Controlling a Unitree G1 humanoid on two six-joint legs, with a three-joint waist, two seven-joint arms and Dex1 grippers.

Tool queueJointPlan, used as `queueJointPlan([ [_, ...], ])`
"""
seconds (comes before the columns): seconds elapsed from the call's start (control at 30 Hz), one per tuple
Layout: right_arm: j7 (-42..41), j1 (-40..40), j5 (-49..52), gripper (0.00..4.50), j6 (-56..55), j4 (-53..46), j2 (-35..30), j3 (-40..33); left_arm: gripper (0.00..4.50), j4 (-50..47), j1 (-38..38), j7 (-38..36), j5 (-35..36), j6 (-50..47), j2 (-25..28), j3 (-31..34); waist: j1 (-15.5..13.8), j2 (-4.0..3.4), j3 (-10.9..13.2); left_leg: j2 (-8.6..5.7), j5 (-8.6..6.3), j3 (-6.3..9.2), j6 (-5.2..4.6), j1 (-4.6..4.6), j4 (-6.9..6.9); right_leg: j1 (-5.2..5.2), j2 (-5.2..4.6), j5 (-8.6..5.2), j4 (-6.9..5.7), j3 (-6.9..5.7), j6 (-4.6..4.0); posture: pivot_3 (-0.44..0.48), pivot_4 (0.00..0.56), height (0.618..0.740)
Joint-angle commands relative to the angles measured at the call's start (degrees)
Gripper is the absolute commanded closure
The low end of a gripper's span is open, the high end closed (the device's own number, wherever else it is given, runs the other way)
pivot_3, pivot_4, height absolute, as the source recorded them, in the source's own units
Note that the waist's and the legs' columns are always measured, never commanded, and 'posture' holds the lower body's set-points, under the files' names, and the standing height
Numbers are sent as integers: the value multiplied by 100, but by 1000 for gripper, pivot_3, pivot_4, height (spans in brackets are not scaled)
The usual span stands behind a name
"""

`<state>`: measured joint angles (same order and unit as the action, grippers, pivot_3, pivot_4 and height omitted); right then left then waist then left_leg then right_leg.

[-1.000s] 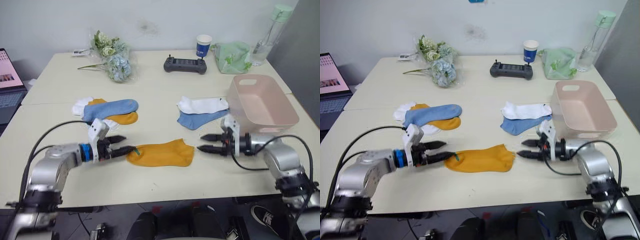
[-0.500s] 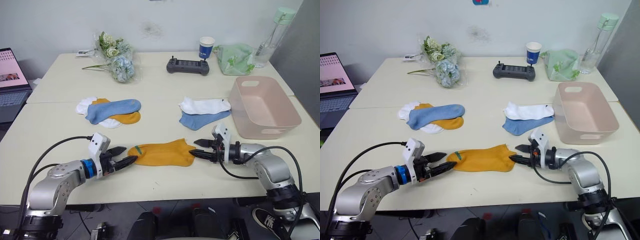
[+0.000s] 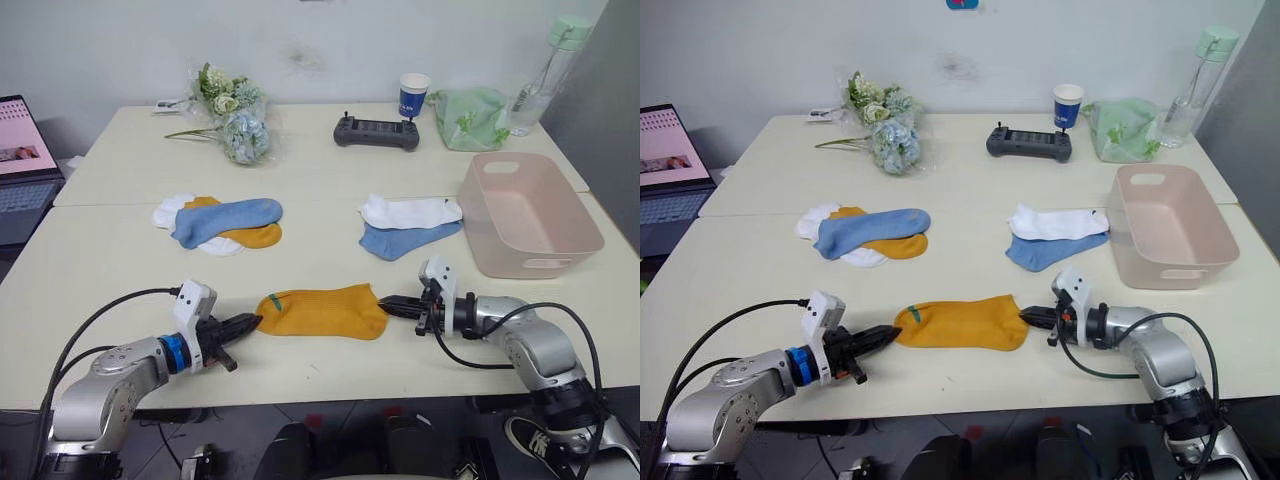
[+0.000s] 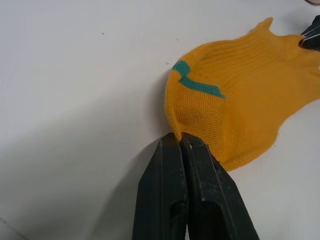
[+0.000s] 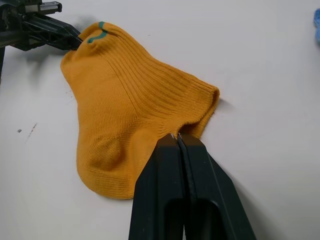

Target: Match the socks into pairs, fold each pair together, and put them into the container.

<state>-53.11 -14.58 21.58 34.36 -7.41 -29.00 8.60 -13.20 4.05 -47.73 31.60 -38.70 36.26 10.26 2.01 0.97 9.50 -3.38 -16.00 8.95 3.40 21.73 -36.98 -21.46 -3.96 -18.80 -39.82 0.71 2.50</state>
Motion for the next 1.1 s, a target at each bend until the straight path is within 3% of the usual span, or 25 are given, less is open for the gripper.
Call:
queueJointPlan([
  [0.03, 18, 69, 147, 4500, 111, -425, -145, -144, 4483, -252, 26, -2, 170, -253, 53, -67, -11, 0, 0, -1, 0, 0, 0, 0, 0, 0, 0, 0, 0, 0, 0, 0, 150, 740],
  [0.23, 38, -124, 263, 4500, 309, -406, -250, -331, 4483, -590, 81, 65, 407, -636, 45, -21, -10, 0, 0, 0, -5, -1, -9, 0, 0, 1, 0, 0, 0, 0, 0, 0, 150, 740],
  [0.6, -102, -149, 211, 4500, 199, -109, -446, -247, 4483, -181, -240, 143, 173, -389, 41, -186, -15, 0, 0, 0, -4, 0, -7, 0, 0, 3, 0, 0, 5, -4, 0, 0, 150, 740],
  [0.7, -66, -70, 234, 3791, 224, -257, -451, -250, 3830, -176, -151, -6, 45, -212, 176, -242, -17, 0, 0, 1, -3, 0, -6, 1, 0, 3, 0, 0, 5, -4, 0, 0, 150, 740],
  [0.9, 81, -3, 58, 1777, -226, -304, -581, -533, 2045, 177, -308, 118, -208, 174, 355, 74, -17, 0, 0, 0, -5, 0, -10, 0, 0, 4, 0, 0, 3, -4, 0, 0, 150, 740],
  [0.93, 83, -17, 35, 1771, -333, -322, -610, -578, 1768, 209, -320, 93, -174, 196, 403, 164, -15, 0, 0, 1, -6, 0, -10, -2, 0, 4, 1, 0, 2, -4, 0, 0, 150, 740],
  [1.1, -53, -269, -120, 1771, -1022, -428, -558, -437, 1768, 137, -509, -264, -383, 756, 782, 183, -15, 0, 0, 3, -4, -1, -7, 1, 1, 2, 3, 0, 5, -4, 0, 0, 150, 740],
])
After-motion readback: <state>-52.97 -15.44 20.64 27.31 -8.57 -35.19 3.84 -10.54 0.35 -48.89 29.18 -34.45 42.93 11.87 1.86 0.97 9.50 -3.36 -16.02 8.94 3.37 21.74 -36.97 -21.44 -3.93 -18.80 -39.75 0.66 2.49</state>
